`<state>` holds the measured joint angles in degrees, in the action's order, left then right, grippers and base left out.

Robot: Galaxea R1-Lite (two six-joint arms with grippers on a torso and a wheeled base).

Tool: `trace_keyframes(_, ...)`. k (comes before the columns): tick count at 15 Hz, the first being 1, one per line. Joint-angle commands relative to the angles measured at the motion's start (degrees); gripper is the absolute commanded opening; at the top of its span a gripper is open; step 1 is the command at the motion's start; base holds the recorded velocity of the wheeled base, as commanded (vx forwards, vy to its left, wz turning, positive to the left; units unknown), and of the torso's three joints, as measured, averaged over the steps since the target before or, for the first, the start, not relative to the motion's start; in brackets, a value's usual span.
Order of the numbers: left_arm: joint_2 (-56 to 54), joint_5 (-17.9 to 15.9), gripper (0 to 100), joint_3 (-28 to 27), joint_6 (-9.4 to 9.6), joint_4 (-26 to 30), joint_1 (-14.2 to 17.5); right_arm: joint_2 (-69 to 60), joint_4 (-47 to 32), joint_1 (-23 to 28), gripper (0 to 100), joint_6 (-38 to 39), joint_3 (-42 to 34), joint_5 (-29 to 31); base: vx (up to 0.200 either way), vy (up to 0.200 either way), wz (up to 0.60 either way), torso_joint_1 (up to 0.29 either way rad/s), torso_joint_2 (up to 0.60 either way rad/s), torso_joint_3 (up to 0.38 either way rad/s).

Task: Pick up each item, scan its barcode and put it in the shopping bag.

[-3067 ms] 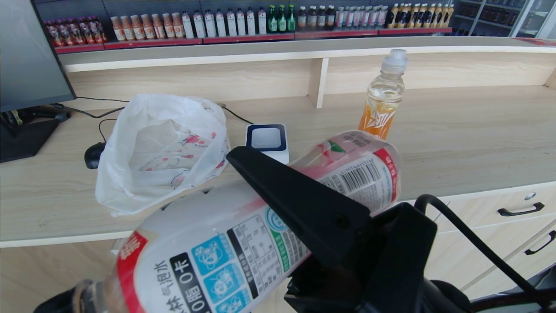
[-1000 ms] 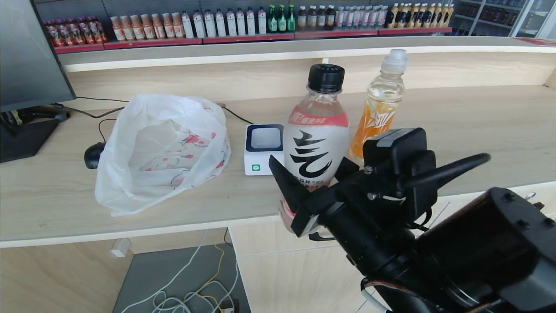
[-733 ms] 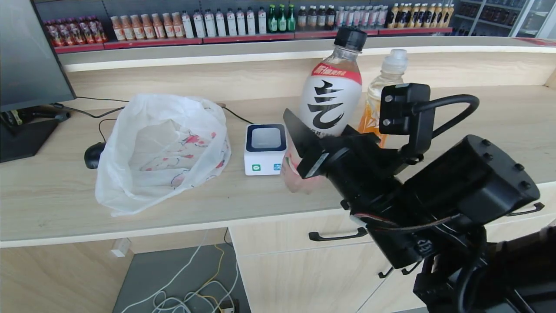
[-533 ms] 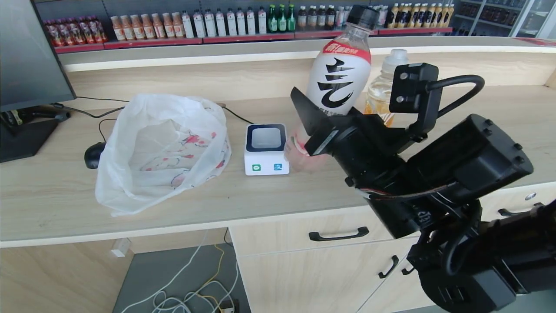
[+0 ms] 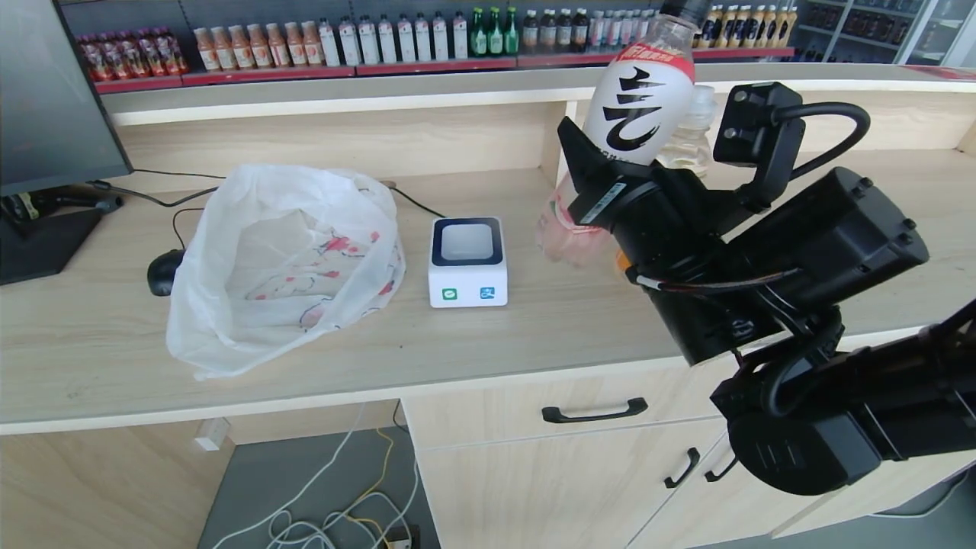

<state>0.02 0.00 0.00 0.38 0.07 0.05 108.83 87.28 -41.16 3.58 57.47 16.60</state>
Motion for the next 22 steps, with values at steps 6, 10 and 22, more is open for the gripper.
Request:
trace_keyframes(6,-0.02,0.0,100,0.0,-0.29,0.01,0.04,-0.19,0.08,0.11,0,0.11,0.1,-0.08,0.0,0.067,0.0,0.001,0.0,0.001)
trace_keyframes(10,-0.02,0.0,100,0.0,-0.38,0.01,0.04,0.16,-0.01,0.02,0,0.11,1.6,-0.17,0.0,0.2,0.0,0.001,0.0,0.004)
trace_keyframes(22,-0.02,0.0,100,0.0,-0.11,0.01,0.04,-1.69,-0.1,0.64,0,0.81,-0.6,-0.7,0.0,0.05,0.0,0.003,0.0,0.0)
